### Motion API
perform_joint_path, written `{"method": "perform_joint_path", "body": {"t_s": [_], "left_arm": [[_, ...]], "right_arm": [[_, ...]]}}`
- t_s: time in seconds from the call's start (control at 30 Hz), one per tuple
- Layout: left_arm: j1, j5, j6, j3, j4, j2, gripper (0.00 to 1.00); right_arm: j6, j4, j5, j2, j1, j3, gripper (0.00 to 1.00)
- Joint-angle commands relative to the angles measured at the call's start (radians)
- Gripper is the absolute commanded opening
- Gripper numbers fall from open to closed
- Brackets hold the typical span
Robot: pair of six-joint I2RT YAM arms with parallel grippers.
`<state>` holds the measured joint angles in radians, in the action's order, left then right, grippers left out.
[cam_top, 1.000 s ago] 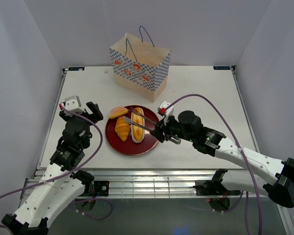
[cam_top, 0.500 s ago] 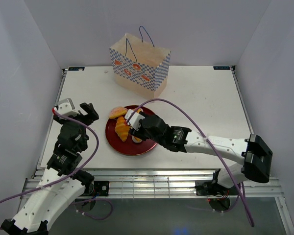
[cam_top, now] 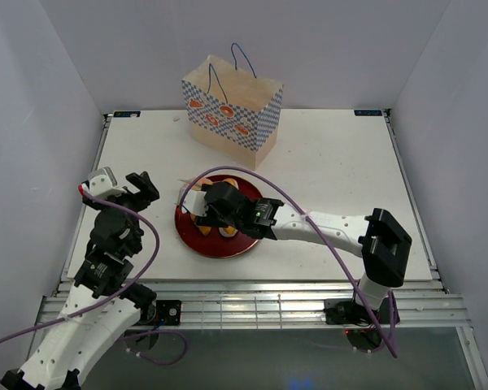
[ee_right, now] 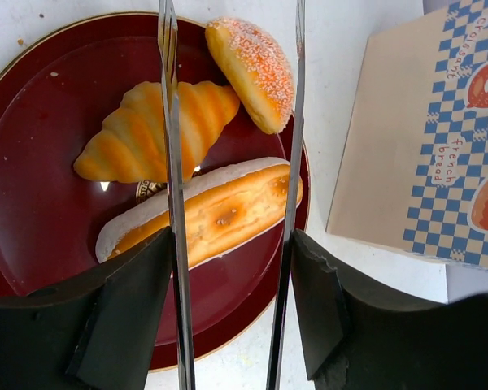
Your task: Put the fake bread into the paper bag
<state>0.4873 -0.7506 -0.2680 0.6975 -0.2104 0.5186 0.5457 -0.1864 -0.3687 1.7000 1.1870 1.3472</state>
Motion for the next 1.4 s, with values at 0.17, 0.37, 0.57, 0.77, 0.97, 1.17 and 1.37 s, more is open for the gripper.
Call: {"method": "perform_joint_path", "body": {"t_s": [0.17,0.37,0.57,0.77,0.97,1.17,1.37], "left_arm": [[0.004,-0.046,0.001,-0.013,0.008,-0.048,0.93],[0.004,-0.027,0.003,-0.015,0.009,-0.051,0.93],[0.004,-0.009,0.006,-0.013,0.009,-0.042,0.93],[0.004,0.007,0.009,-0.016,0.014,-0.043,0.93],[0.005,0.017,0.007,-0.016,0.013,-0.042,0.93],[0.005,0.031,0.007,-0.018,0.013,-0.040,0.93],[0.004,0.037,0.006,-0.018,0.014,-0.038,0.93]], "right_arm": [[0.111,-0.022,-0.015,0.073,0.002,0.067,0.65],[0.149,-0.021,-0.072,0.147,0.000,0.131,0.65],[0.203,-0.009,-0.141,0.193,0.000,0.190,0.65],[0.232,-0.002,-0.167,0.205,-0.003,0.216,0.66],[0.194,-0.068,-0.093,0.220,-0.023,0.254,0.66],[0.155,-0.117,-0.036,0.236,-0.046,0.277,0.66],[0.119,-0.140,0.004,0.236,-0.092,0.283,0.66]]}}
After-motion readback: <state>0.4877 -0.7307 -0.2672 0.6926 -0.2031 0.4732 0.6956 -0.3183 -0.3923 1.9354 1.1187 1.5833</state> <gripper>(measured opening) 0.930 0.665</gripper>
